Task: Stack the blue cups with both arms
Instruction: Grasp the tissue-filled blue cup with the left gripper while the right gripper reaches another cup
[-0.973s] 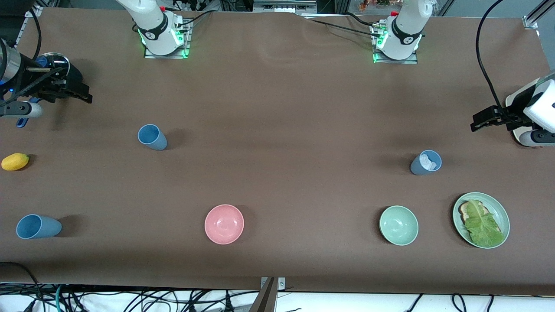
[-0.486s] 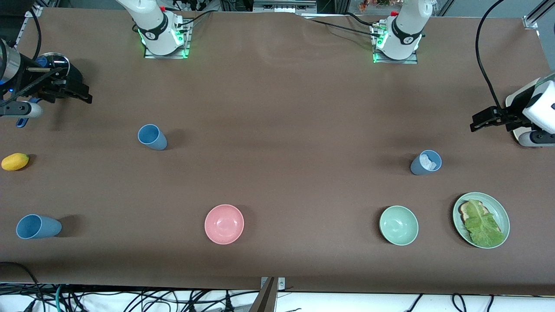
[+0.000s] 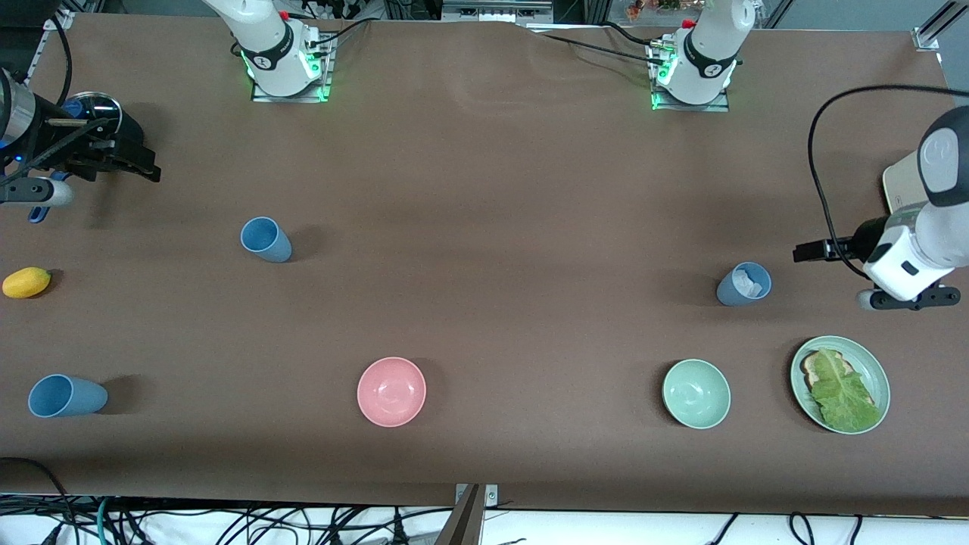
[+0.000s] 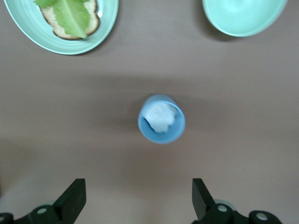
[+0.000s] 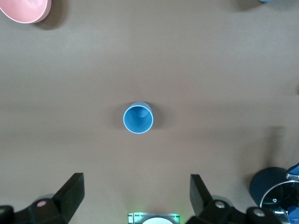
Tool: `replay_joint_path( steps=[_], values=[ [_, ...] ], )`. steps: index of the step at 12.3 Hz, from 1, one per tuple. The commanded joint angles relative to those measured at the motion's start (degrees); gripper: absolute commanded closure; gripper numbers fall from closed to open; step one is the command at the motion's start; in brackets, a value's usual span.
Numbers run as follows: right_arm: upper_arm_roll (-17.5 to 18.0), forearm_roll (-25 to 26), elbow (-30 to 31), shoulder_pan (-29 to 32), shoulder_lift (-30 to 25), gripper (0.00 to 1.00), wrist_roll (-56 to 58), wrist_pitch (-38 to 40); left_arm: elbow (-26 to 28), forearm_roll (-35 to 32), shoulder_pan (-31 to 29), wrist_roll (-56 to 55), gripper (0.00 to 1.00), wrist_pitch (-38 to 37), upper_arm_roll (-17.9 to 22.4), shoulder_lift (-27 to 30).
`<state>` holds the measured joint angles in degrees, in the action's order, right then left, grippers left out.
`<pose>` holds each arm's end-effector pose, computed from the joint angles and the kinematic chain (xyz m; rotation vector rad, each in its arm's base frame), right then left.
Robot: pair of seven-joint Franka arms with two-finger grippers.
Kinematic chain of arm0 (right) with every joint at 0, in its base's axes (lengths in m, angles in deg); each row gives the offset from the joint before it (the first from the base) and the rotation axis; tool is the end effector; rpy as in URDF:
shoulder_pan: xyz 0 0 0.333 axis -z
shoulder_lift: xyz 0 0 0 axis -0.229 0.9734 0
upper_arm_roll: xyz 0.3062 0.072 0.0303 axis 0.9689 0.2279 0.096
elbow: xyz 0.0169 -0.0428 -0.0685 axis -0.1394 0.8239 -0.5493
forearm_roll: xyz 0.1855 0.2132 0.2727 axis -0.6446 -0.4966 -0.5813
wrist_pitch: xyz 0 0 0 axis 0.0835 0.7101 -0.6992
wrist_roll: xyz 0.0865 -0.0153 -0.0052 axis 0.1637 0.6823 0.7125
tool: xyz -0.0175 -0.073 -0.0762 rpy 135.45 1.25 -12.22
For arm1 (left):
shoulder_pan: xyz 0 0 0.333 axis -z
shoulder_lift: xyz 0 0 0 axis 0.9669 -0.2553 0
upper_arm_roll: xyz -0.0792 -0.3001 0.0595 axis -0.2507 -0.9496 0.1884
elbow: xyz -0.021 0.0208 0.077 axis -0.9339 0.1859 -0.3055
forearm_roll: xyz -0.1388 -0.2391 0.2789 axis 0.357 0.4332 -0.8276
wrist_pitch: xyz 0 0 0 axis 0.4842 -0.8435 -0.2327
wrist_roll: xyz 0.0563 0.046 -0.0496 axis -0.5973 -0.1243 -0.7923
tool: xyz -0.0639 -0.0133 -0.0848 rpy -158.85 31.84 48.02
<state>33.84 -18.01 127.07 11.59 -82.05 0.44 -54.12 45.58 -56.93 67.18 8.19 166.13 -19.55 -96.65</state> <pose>0.5564 0.0217 0.5971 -3.1187 0.0162 0.1936 0.6180 0.0719 0.4180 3.0866 0.1704 -0.3510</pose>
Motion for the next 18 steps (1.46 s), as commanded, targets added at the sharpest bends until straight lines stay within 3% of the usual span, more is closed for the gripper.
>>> replay_joint_path(
  steps=[1, 7, 11, 15, 16, 18],
  values=[
    [0.2, -0.8, -1.6, 0.3, 0.6, 0.00, 0.2, -0.7, 9.8, 0.2, -1.0, 1.9, 0.00, 10.2, -0.2, 2.6],
    [0.2, -0.8, -1.3, 0.4, 1.9, 0.00, 0.2, -4.8, 21.9, 0.2, -2.5, 5.0, 0.00, 25.4, -0.2, 2.2],
    [0.0, -2.1, -1.3, 0.7, 3.8, 0.00, 0.3, -5.4, 21.7, 0.3, -2.3, 4.9, 0.00, 26.2, -0.5, -0.3],
    [0.1, -1.2, -1.3, 0.5, 9.6, 0.00, 0.3, -4.6, 20.9, 1.0, -1.7, 4.3, 0.02, 26.3, -0.6, -2.8],
    [0.1, -1.2, -1.5, 0.7, 10.9, 0.00, 0.9, -4.4, 20.9, 1.0, -1.8, 4.3, 0.14, 26.3, -0.6, -2.8],
    [0.1, -1.0, -0.5, 0.5, 11.4, 0.00, 3.1, -4.5, 20.5, 1.1, -1.7, 4.1, 0.76, 26.2, -0.6, -2.9]
  ],
)
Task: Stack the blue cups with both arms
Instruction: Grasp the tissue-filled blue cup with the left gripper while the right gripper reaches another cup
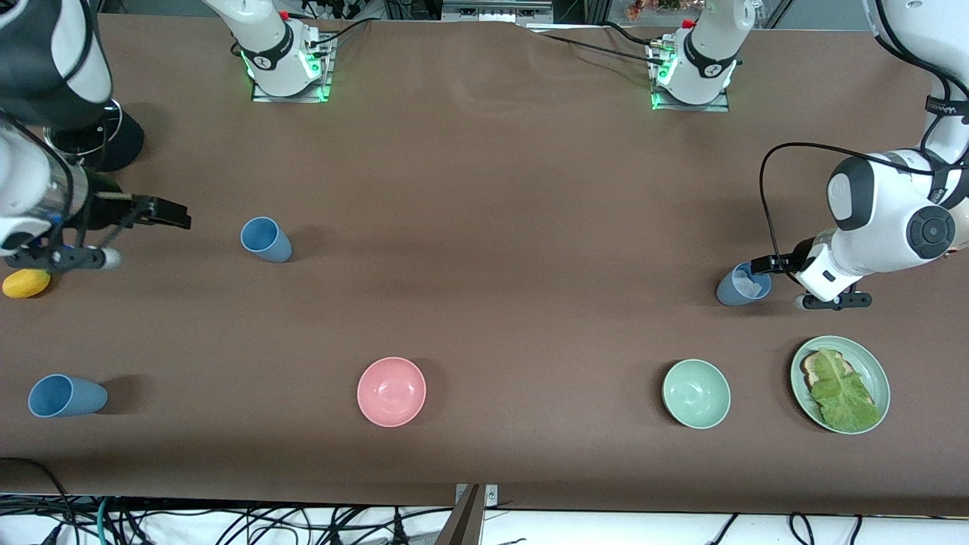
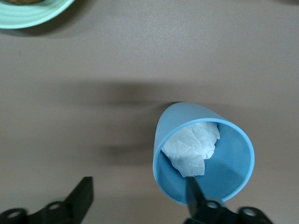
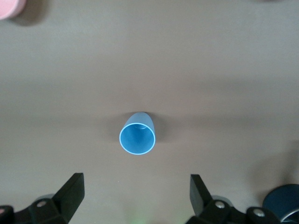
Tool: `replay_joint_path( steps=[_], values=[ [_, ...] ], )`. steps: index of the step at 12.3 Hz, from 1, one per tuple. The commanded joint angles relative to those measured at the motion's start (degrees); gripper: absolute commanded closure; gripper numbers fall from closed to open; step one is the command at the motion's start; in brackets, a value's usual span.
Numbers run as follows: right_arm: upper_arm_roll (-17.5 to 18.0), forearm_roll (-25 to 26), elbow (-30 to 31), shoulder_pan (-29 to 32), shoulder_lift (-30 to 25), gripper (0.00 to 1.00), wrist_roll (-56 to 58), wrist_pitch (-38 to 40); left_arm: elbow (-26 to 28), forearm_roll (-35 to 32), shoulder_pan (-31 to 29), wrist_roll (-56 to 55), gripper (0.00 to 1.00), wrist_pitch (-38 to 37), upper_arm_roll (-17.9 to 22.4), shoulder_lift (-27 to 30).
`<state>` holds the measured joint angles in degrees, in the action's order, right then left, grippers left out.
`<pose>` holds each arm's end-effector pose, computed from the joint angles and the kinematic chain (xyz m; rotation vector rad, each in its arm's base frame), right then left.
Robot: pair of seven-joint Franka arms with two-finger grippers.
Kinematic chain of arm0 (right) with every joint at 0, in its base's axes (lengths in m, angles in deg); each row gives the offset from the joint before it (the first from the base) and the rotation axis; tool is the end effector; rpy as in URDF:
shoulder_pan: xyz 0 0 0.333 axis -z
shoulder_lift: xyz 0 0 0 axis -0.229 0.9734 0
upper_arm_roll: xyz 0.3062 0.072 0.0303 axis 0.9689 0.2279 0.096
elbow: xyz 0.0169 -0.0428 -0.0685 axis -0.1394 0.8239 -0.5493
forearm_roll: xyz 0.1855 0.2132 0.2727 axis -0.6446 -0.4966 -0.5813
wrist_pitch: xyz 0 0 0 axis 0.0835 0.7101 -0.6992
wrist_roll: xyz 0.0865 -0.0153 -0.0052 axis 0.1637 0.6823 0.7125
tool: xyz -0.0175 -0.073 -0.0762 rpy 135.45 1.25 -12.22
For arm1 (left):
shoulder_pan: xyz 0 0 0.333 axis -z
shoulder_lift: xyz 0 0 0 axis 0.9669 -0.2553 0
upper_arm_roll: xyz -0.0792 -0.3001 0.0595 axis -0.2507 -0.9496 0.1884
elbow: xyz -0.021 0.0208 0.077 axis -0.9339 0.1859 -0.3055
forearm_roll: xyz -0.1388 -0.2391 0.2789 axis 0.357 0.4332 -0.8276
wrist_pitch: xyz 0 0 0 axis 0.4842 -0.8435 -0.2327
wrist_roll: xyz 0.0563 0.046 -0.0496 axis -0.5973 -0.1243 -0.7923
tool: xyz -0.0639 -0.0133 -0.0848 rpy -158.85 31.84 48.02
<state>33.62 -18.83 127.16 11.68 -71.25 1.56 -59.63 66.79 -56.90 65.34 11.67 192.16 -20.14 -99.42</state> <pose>0.6080 0.0215 0.4929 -3.0931 0.0017 0.3385 0.5735 0.0790 0.2603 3.0862 0.1173 -0.2922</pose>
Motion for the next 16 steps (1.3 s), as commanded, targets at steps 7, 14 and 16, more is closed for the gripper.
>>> replay_joint_path(
  steps=[7, 14, 16],
  values=[
    [0.9, -0.2, 27.5, 0.2, -7.4, 0.00, 2.1, -25.3, -4.7, 2.5, 3.2, -8.7, 1.00, -0.3, -1.8, -2.4],
    [1.5, -0.1, 40.6, 0.3, -9.6, 0.03, 5.4, -37.5, -9.6, 6.8, 5.4, -35.9, 1.00, -0.5, -22.8, -3.0],
    [0.7, -0.1, 40.7, 0.3, -8.9, 0.04, 6.6, -38.0, -13.0, 7.0, 12.0, -42.8, 1.00, -0.3, -23.0, -5.2]
  ],
)
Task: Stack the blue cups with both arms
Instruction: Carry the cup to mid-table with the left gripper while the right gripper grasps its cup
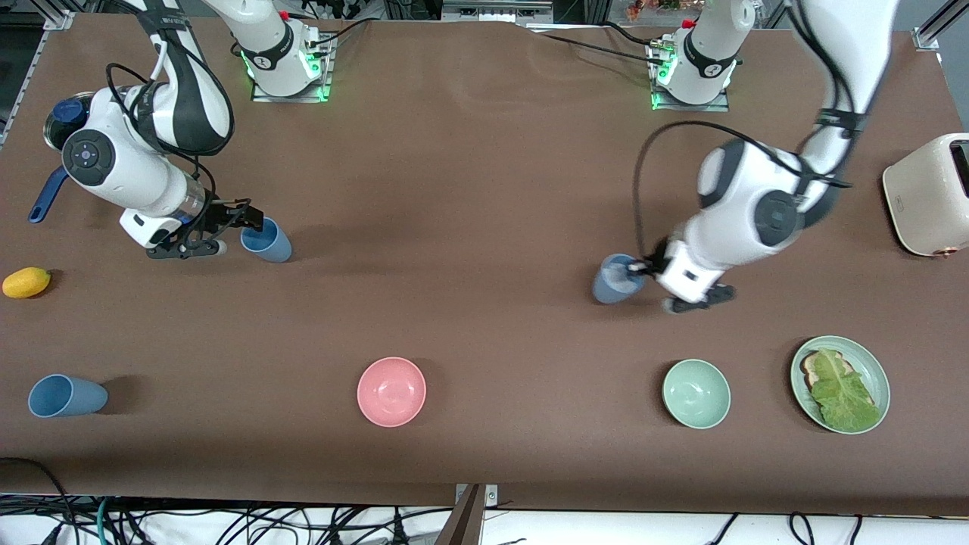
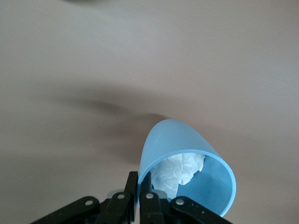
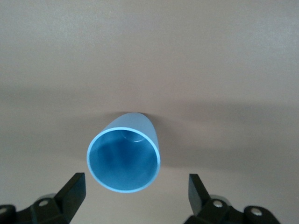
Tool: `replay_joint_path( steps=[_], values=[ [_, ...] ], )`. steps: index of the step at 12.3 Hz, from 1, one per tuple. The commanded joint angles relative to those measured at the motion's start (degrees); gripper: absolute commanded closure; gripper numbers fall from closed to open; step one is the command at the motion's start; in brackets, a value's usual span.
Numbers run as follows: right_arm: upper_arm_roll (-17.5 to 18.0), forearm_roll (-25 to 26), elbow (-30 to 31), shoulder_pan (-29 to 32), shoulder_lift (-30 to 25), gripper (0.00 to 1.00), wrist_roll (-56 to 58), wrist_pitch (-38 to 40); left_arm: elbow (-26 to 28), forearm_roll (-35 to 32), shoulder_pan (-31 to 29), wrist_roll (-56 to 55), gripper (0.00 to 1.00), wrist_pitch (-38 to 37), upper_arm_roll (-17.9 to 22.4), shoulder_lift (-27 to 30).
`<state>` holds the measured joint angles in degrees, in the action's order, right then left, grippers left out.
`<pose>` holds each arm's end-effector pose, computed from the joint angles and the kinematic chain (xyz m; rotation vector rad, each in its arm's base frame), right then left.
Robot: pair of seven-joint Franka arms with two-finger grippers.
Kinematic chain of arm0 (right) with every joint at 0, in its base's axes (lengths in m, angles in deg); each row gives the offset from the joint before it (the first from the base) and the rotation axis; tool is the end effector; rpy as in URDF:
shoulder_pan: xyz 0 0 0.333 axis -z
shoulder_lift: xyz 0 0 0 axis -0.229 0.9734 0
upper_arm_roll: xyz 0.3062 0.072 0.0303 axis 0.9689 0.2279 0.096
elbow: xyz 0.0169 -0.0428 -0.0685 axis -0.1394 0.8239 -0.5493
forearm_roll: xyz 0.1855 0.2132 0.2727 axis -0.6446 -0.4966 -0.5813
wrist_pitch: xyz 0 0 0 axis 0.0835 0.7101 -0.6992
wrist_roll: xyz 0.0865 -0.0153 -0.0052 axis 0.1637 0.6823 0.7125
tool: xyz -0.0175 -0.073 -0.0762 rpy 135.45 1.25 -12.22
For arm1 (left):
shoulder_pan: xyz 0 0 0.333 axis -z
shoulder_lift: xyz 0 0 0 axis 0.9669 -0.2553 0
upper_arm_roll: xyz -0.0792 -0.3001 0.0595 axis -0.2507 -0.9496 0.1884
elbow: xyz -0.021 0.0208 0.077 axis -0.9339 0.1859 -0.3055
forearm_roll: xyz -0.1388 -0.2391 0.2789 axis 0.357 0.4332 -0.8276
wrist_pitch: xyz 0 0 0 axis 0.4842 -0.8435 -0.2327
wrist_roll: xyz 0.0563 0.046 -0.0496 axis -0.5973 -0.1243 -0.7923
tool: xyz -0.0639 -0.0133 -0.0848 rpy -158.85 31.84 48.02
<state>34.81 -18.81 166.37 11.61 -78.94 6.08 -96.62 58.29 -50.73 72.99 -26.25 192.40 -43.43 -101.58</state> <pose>0.5183 0.0277 0.3128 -3.1042 -0.1254 0.1891 0.5801 -0.2341 0.3211 2.8958 0.4180 -0.2395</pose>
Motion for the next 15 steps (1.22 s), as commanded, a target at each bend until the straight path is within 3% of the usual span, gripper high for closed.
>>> replay_joint_path(
  steps=[1, 3, 6, 9, 10, 11, 13, 15],
  values=[
    [-0.7, -0.2, 1.5, 0.4, -0.6, 0.04, 2.9, -1.5, -7.0, 0.7, 7.3, -8.2, 1.00, 0.5, 0.3, -5.3],
    [-2.4, -0.2, 1.5, 0.5, 2.0, 0.04, 5.5, -4.5, -8.9, -0.1, 12.6, -14.2, 1.00, 5.2, 0.9, -9.7],
    [-3.0, -0.2, 2.5, 0.5, 3.7, 0.06, 6.0, -7.7, -9.1, -3.9, 13.9, -16.4, 1.00, 5.3, 2.2, -11.4],
    [-3.0, -0.3, 3.3, 0.5, 4.4, 0.19, 5.9, -8.1, -9.2, -4.4, 15.8, -17.4, 1.00, 5.3, 2.3, -12.9],
    [-3.1, -0.3, 3.5, 0.5, 4.5, 0.25, 5.9, -8.3, -9.4, -4.4, 15.3, -17.2, 0.57, 5.3, 2.4, -12.8],
    [-3.0, -0.5, 3.6, 0.5, 4.5, 0.33, 5.9, -8.3, -11.2, -4.4, 15.1, -17.3, 0.01, 4.8, 2.8, -12.7],
    [-3.0, -0.5, 3.7, 0.5, 4.7, 0.50, 5.9, -8.2, -15.9, -4.5, 15.0, -16.9, 0.00, -2.5, 4.4, -12.4],
    [-3.0, -0.6, 3.6, 0.4, 4.7, 0.75, 4.9, -7.7, -21.9, -4.6, 12.7, -14.3, 0.00, -12.7, 5.1, -12.4]
  ],
)
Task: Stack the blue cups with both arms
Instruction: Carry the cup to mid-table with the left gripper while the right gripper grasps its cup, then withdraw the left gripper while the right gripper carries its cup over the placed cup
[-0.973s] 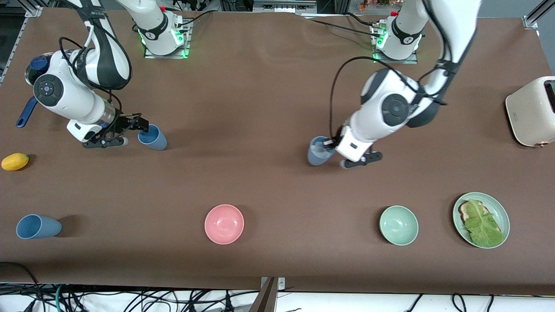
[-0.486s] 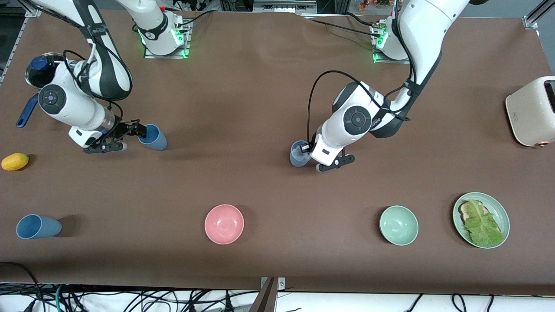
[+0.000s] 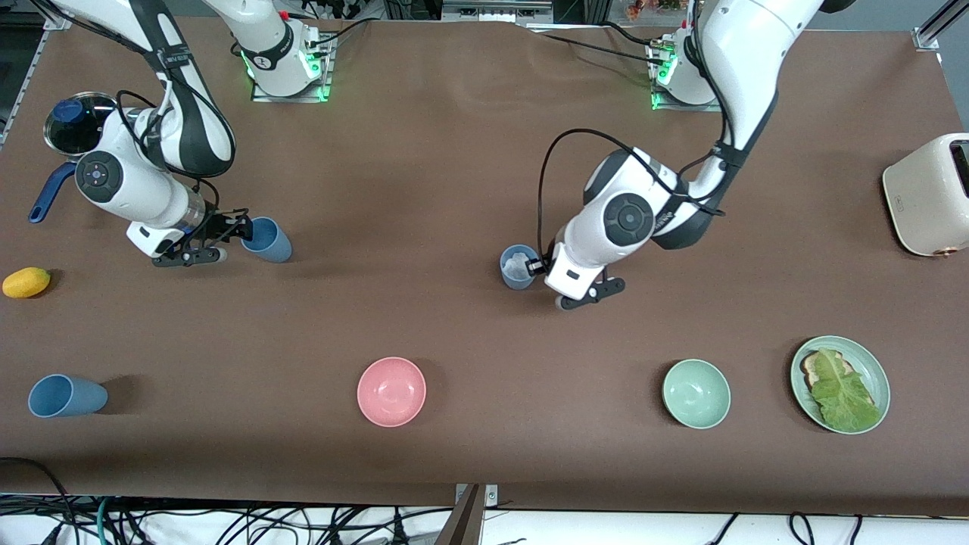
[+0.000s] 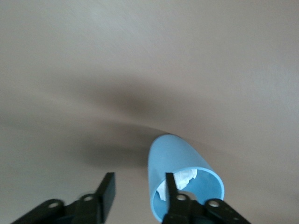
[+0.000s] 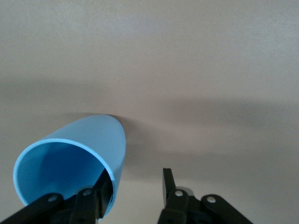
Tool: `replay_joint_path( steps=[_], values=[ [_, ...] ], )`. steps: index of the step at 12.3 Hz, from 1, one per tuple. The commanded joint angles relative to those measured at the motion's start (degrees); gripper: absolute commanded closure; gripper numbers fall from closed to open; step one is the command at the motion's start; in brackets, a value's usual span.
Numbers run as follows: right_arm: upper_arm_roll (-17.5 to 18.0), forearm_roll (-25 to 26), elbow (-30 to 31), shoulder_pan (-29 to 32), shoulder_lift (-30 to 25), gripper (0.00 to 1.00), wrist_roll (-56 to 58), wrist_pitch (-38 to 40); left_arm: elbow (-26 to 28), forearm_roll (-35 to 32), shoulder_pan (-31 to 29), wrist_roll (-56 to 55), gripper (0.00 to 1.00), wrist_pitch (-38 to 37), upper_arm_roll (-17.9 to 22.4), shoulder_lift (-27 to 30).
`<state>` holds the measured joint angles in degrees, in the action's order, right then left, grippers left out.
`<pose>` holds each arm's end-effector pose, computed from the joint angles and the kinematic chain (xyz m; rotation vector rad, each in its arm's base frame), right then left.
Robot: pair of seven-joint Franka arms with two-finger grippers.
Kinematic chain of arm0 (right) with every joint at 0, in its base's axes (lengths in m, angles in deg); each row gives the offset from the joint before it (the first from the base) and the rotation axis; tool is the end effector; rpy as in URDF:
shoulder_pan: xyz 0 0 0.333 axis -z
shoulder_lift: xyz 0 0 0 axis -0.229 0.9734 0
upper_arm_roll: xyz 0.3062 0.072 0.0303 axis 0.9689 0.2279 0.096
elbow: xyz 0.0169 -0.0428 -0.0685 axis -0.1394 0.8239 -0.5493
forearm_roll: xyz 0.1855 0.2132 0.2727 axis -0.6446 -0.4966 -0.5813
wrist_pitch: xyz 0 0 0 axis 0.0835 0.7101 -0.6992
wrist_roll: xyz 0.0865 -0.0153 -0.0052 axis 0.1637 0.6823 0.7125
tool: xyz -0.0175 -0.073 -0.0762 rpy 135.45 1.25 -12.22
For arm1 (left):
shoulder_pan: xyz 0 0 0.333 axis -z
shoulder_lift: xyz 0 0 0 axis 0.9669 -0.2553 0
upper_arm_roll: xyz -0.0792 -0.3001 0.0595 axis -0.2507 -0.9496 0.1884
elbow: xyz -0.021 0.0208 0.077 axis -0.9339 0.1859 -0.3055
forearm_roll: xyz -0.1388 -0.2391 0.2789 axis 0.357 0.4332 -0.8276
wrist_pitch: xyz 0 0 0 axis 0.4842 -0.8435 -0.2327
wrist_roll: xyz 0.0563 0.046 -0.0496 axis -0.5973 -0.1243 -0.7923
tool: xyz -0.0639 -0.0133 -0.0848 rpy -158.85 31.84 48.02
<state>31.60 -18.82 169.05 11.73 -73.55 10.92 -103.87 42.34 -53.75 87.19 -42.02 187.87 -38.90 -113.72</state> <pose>0.5129 -0.0032 0.2553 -3.1035 -0.1611 0.2088 0.5932 -0.3455 0.2967 2.9111 0.5683 -0.3155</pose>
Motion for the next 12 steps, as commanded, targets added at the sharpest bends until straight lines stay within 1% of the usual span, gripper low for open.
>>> replay_joint_path(
  steps=[1, 2, 4, 6, 7, 8, 9, 11, 12],
  values=[
    [0.2, -0.6, 0.9, 0.3, -0.7, 0.87, 0.1, -0.2, -7.7, -1.5, -4.2, 4.1, 0.00, -12.2, 0.5, 0.0],
    [0.2, -0.6, 0.9, 0.3, -0.9, 0.99, 0.1, -0.2, -8.2, -1.5, -7.4, 8.2, 0.00, -15.2, 0.5, 0.6],
    [0.4, -0.6, 0.4, 0.3, -1.5, 1.00, 0.1, 0.9, -8.2, -1.6, -14.8, 18.5, 0.00, -18.9, 0.5, 1.4],
    [1.6, -0.8, -3.4, 0.1, -3.3, 1.00, -0.6, 5.6, -8.6, -3.6, -20.8, 25.7, 0.00, -20.1, 0.6, 1.5],
    [3.2, -0.8, -7.7, 0.1, -3.3, 1.00, -3.0, 10.1, -8.8, -5.2, -23.6, 28.2, 0.00, -21.2, 0.5, 1.5],
    [4.6, -0.9, -13.0, -0.2, -2.8, 1.00, -5.5, 16.4, -9.5, -6.7, -25.8, 30.4, 0.00, -22.6, 0.5, 1.6],
    [5.5, -0.9, -18.3, -1.5, -1.8, 1.00, -8.5, 21.7, -10.2, -8.6, -27.2, 32.3, 0.00, -23.9, 0.6, 1.6],
    [5.6, -1.3, -27.6, -5.7, 0.8, 1.00, -15.4, 28.1, -10.2, -12.0, -30.1, 37.6, 0.00, -24.8, 0.5, 2.9],
    [5.6, -1.4, -31.5, -8.5, 2.1, 1.00, -19.7, 31.0, -10.2, -12.1, -31.7, 40.9, 0.00, -25.7, 0.6, 4.0]
  ],
)
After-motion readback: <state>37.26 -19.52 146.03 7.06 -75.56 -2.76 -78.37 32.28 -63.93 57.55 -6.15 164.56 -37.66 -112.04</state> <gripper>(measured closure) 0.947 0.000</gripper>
